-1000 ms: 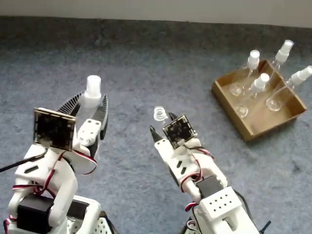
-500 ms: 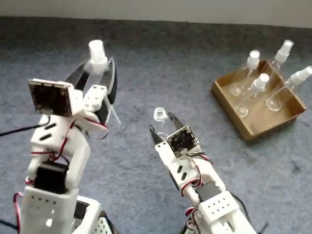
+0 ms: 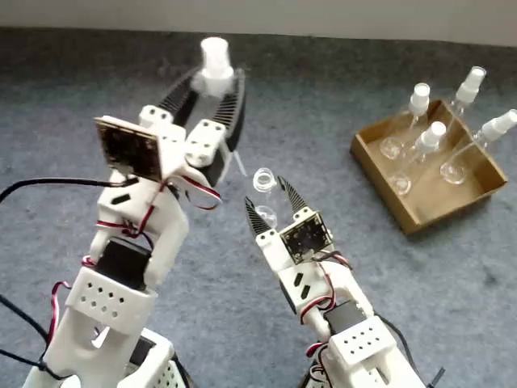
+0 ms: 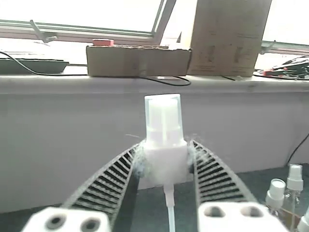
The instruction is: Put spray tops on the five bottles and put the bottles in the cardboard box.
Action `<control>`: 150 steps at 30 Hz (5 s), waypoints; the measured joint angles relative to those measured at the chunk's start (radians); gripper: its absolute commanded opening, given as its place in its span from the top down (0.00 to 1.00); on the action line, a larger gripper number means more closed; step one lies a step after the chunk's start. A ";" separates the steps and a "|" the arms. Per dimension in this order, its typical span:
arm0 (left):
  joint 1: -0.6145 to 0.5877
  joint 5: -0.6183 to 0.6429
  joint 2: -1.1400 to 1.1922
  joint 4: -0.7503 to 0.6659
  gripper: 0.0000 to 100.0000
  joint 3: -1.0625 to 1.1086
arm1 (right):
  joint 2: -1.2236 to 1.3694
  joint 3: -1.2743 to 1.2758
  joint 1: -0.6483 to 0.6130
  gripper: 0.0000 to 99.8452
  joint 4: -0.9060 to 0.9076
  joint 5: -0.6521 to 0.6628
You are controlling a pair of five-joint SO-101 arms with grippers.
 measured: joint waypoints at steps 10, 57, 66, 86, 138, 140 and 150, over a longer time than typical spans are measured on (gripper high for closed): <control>0.051 0.000 0.003 -0.002 0.96 0.000 | 0.000 0.000 0.000 0.96 -0.002 0.000; 0.146 0.000 0.157 -0.078 0.96 0.166 | 0.000 0.000 0.000 0.96 -0.002 -0.100; 0.167 0.000 -0.037 -0.049 0.96 0.364 | -0.002 0.000 -0.002 0.96 0.020 -0.107; 0.173 0.000 -0.026 -0.049 0.96 0.463 | 0.000 0.000 -0.002 0.96 0.158 -0.109; 0.161 0.071 0.057 -0.183 0.96 0.523 | -0.006 0.002 0.000 0.96 0.160 -0.110; 0.157 0.071 0.087 -0.183 0.96 0.503 | -0.006 0.002 0.000 0.96 0.160 -0.110; 0.163 0.072 0.285 -0.195 0.96 0.445 | -0.003 0.002 0.005 0.96 0.161 -0.110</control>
